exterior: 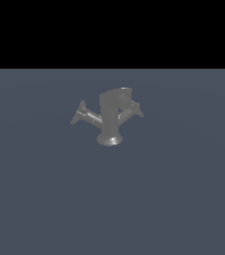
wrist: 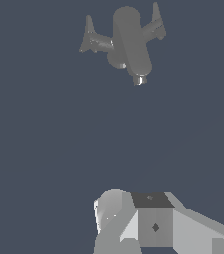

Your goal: Turn on the faucet by rotating a designated handle.

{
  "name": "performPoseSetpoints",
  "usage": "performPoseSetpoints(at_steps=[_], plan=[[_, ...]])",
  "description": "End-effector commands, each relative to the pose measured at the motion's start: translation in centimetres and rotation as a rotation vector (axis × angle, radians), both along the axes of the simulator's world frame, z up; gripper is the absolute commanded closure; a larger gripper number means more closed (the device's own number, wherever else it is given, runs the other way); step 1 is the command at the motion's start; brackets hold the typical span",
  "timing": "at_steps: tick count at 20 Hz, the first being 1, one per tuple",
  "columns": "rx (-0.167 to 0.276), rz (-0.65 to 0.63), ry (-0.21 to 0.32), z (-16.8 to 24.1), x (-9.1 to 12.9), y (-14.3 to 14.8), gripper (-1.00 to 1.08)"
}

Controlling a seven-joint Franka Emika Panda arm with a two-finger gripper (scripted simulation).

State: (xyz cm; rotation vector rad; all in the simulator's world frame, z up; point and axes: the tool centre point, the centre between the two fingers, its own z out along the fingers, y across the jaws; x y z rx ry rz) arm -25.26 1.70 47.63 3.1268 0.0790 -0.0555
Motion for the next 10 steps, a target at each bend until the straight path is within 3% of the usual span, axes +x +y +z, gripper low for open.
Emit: performPoseSetpoints(at_steps=[1, 2, 3, 4, 5, 6, 7, 9, 10], plan=[[0.021, -0.023, 0.029, -1.5, 0.4, -0.2, 0.37], [0.013, -0.038, 0.051, -3.2, 0.9, 0.2, 0.24], [0.03, -0.058, 0.109, -5.4, 0.7, -0.6, 0.28], [-0.033, -0.013, 0.094, -6.6, 1.7, 1.6, 0.47], [-0.015, -0.034, 0.086, -7.2, 3.0, 1.1, 0.4], [-0.082, 0.032, 0.09, -8.5, 3.5, 3.9, 0.22], [-0.065, -0.065, 0.108, -10.1, 4.4, 0.3, 0.13], [-0.074, -0.043, 0.107, -11.5, 5.1, 1.4, 0.08], [-0.057, -0.103, 0.135, -13.3, 5.5, -0.3, -0.05]])
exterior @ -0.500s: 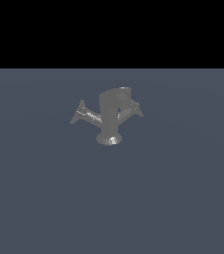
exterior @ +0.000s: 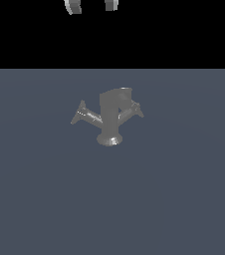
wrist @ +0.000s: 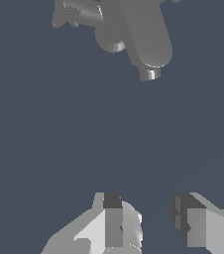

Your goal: Turn on the faucet by rotating a designated handle.

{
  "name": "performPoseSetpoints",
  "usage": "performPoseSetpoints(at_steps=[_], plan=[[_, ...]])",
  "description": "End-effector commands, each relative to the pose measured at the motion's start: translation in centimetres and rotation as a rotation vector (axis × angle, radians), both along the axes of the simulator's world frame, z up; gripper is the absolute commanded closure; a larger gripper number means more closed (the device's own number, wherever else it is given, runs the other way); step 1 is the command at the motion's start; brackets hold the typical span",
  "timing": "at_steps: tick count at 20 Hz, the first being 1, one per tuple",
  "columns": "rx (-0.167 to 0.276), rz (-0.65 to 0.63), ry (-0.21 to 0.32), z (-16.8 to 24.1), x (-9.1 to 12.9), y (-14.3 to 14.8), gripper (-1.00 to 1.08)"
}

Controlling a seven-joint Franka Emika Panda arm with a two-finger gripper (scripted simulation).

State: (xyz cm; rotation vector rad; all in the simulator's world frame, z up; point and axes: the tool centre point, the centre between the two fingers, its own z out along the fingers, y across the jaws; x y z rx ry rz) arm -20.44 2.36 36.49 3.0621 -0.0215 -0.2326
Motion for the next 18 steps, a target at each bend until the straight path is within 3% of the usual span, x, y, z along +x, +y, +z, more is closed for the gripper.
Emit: performPoseSetpoints(at_steps=[1, 2, 3, 5, 6, 7, 8, 11, 12, 14, 15, 16, 17, 18], plan=[[0.026, -0.02, -0.015, -1.7, 2.5, 2.2, -0.12], [0.024, -0.053, 0.003, -3.7, 2.7, 1.8, -0.17], [0.03, -0.05, -0.007, -4.5, 3.6, 3.8, -0.42], [0.055, -0.135, 0.005, -7.2, 4.9, 3.8, -0.38], [0.093, -0.217, -0.037, -6.7, 7.4, 2.2, -0.36], [0.093, -0.219, -0.038, -6.7, 7.4, 2.2, -0.36], [0.051, -0.158, -0.058, -7.5, 8.6, 3.9, -0.36], [-0.034, -0.177, -0.071, -11.7, 10.2, 3.7, -0.34], [-0.04, -0.181, -0.089, -12.6, 11.5, 3.4, -0.43], [-0.038, -0.171, -0.124, -14.2, 13.4, 5.9, -0.24], [-0.06, -0.187, -0.142, -15.1, 14.9, 3.7, -0.22], [-0.05, -0.112, -0.19, -14.9, 16.4, 8.3, -0.22], [-0.08, -0.177, -0.19, -15.7, 18.6, -0.4, -0.34], [-0.064, -0.08, -0.207, -17.6, 18.6, 6.7, -0.25]])
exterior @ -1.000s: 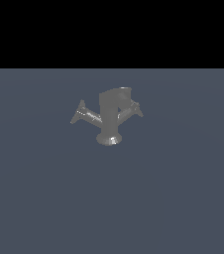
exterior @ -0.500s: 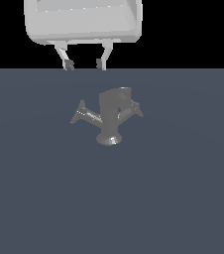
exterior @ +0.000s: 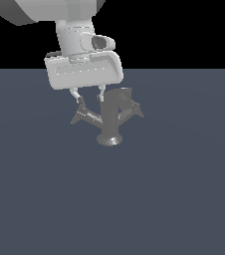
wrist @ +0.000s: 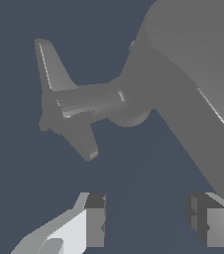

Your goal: Turn on the faucet by rotating a designated handle.

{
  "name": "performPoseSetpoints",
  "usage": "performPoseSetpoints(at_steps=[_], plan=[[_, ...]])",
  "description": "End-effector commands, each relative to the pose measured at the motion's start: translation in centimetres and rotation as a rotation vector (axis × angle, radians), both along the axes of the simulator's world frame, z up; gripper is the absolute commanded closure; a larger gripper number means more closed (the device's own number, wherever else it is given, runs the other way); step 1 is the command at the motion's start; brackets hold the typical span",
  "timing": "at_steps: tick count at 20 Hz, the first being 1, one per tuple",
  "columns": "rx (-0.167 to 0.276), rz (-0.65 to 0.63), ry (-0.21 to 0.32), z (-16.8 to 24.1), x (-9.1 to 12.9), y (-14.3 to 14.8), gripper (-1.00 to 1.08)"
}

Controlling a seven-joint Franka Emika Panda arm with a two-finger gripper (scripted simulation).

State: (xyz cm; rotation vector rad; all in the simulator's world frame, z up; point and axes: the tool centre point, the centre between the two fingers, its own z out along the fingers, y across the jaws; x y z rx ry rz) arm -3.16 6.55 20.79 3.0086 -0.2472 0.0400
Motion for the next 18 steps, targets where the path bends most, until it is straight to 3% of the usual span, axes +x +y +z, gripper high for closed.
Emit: performPoseSetpoints(at_steps=[1, 2, 3, 4, 5, 6, 7, 8, 9, 10, 11, 12, 13, 14, 15, 16, 17, 18], plan=[[-0.003, 0.121, -0.031, -1.4, 0.5, 5.7, -0.25], [-0.049, 0.056, 0.028, -0.7, 0.5, -0.4, -0.53], [-0.068, 0.029, 0.053, -2.1, 1.1, -1.6, -0.53], [-0.058, 0.097, -0.019, -2.3, 4.0, 1.1, -0.44], [-0.056, 0.115, -0.038, -1.3, 3.5, 2.0, -0.44], [-0.073, 0.186, 0.031, -3.4, -1.1, 2.9, 0.06], [-0.085, 0.233, 0.078, -6.4, -1.1, 5.8, 0.06], [-0.139, 0.209, 0.076, -4.8, 1.1, 1.2, 0.33], [-0.137, 0.151, -0.006, -5.4, 9.9, 0.4, 0.75], [-0.134, 0.094, -0.088, -2.5, 11.9, -1.6, 0.75], [-0.148, -0.003, -0.111, -2.0, 7.5, -8.7, 0.82], [-0.149, -0.007, -0.112, -1.9, 7.5, -8.9, 0.82], [-0.162, -0.041, -0.149, -1.5, 8.3, -9.8, 0.71], [-0.169, -0.056, -0.193, -0.9, 9.5, -10.1, 0.89], [-0.111, -0.135, -0.215, -1.2, 11.4, -6.2, 0.75], [-0.079, -0.179, -0.227, -0.6, 10.7, -9.3, 0.75], [-0.131, -0.127, -0.275, -0.3, 12.1, -9.9, 0.83], [-0.097, -0.106, -0.281, -1.1, 12.6, -7.4, 0.58]])
